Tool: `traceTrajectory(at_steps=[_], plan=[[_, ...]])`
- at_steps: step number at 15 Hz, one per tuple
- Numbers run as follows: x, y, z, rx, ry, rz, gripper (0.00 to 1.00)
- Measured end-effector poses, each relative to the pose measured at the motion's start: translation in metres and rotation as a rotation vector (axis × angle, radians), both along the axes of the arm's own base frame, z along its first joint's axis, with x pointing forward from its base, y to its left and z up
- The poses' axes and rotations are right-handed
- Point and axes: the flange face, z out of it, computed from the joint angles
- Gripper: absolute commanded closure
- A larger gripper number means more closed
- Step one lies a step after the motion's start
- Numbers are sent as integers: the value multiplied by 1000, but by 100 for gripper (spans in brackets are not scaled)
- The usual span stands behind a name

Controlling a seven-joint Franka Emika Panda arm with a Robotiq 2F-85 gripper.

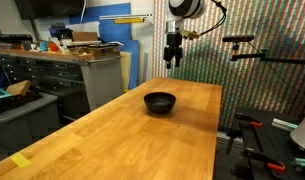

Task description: Put the green block into the black bowl

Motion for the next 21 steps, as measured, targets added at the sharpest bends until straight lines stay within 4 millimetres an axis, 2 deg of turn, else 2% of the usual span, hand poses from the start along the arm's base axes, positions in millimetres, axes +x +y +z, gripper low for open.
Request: traceTrajectory(at_steps=[3, 8, 15, 21], plan=[[17, 1, -21, 3, -11, -4, 0], [35, -10, -48, -14, -25, -16, 0], [45, -25, -80, -18, -2, -33, 0], [46, -28, -103, -31, 13, -17, 0]])
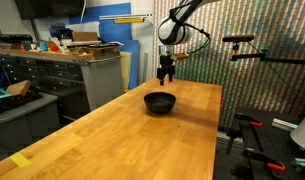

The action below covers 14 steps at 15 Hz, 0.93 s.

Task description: Put the green block into the black bowl

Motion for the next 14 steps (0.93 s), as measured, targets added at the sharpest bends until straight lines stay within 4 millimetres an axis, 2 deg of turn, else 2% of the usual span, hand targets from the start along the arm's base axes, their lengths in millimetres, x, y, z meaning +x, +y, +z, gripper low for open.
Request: traceTrajectory(at_steps=[7, 14], plan=[[2, -7, -22, -37, -21, 29, 0], [3, -33, -51, -46, -24, 30, 0]])
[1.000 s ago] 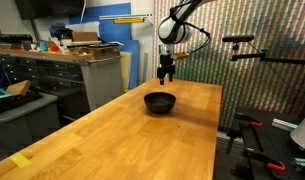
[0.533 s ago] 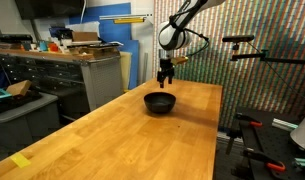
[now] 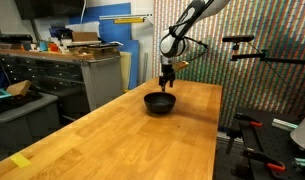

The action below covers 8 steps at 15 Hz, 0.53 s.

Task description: Put the green block into the black bowl

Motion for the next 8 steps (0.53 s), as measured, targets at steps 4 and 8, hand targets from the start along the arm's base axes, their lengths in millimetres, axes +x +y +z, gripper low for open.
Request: traceTrajectory(at_steps=[4, 8], plan=[[10, -6, -8, -3, -7, 11, 0], [23, 3, -14, 4, -17, 38, 0]])
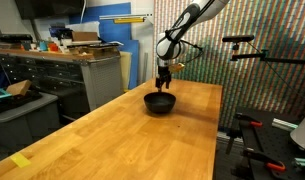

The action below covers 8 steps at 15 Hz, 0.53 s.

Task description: Put the green block into the black bowl

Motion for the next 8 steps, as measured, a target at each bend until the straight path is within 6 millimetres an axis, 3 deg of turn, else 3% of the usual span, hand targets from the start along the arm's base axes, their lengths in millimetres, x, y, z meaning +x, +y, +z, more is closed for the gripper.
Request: traceTrajectory(at_steps=[1, 2, 8], plan=[[3, 3, -2, 3, 0, 5, 9], [5, 5, -6, 6, 1, 9, 27], [5, 1, -31, 20, 28, 15, 72]])
